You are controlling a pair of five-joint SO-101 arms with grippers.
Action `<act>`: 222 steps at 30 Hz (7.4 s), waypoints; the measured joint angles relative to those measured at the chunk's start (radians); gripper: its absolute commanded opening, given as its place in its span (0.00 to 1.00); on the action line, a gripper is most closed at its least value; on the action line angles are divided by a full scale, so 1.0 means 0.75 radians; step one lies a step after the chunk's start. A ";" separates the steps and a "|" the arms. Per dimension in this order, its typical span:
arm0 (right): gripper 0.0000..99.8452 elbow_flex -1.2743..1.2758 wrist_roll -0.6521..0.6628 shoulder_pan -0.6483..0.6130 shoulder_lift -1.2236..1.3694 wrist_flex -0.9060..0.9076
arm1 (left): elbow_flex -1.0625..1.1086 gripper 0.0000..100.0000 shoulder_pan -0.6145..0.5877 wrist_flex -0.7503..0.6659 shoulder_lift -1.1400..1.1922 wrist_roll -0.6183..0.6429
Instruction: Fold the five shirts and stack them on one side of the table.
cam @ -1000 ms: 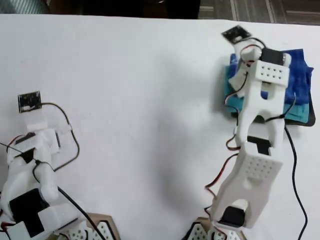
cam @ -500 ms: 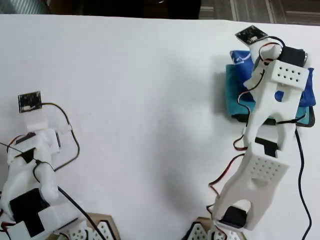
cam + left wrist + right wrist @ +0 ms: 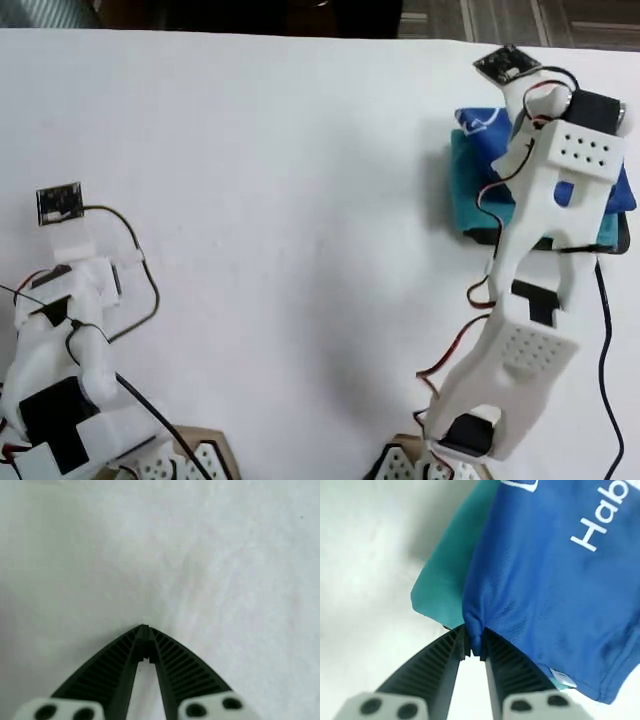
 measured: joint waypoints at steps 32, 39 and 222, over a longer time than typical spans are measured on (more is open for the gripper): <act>0.14 0.409 0.002 -0.108 -0.501 -0.020 | 0.000 0.03 0.000 0.000 0.000 0.000; 0.04 0.501 0.002 -0.037 -0.685 -0.293 | 0.000 0.03 0.000 0.000 0.000 0.000; 0.02 1.749 -0.426 -0.016 -2.187 -0.241 | -3.189 0.03 -0.855 1.637 1.759 -0.344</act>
